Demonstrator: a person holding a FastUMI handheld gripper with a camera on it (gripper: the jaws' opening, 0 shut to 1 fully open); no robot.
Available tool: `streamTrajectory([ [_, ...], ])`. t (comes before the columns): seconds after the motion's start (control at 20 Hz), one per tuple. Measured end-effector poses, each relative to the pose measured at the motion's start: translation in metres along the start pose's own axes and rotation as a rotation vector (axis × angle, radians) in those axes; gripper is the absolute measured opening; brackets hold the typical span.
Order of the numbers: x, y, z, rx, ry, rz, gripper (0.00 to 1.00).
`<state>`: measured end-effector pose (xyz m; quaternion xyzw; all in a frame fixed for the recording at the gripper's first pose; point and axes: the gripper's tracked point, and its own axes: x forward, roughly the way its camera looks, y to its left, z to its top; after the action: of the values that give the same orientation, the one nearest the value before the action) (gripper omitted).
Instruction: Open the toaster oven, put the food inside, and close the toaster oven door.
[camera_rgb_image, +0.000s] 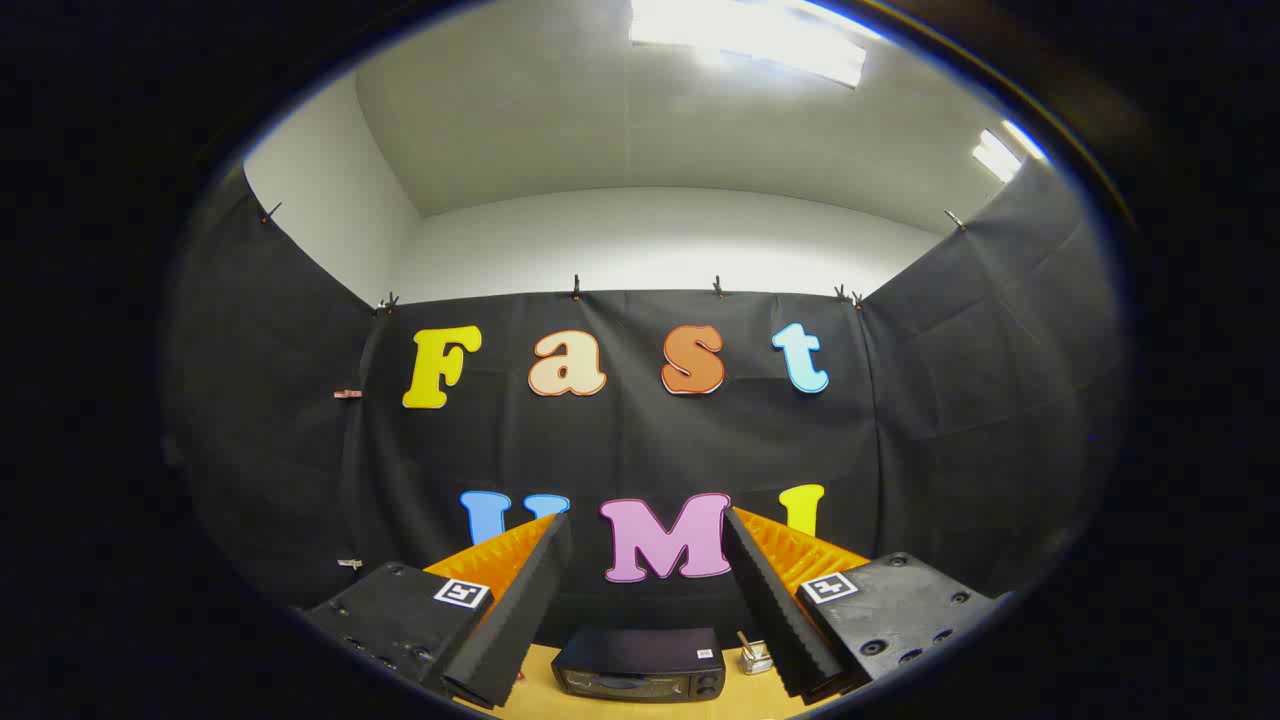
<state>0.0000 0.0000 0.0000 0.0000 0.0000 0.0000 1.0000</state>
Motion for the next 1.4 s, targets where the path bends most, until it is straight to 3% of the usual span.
streamTrajectory([
  [0.9, -0.016, -0.005, 0.008, -0.008, 0.004, -0.004, 0.97],
  [1.4, -0.016, 0.01, -0.02, -0.012, 0.048, -0.028, 0.97],
])
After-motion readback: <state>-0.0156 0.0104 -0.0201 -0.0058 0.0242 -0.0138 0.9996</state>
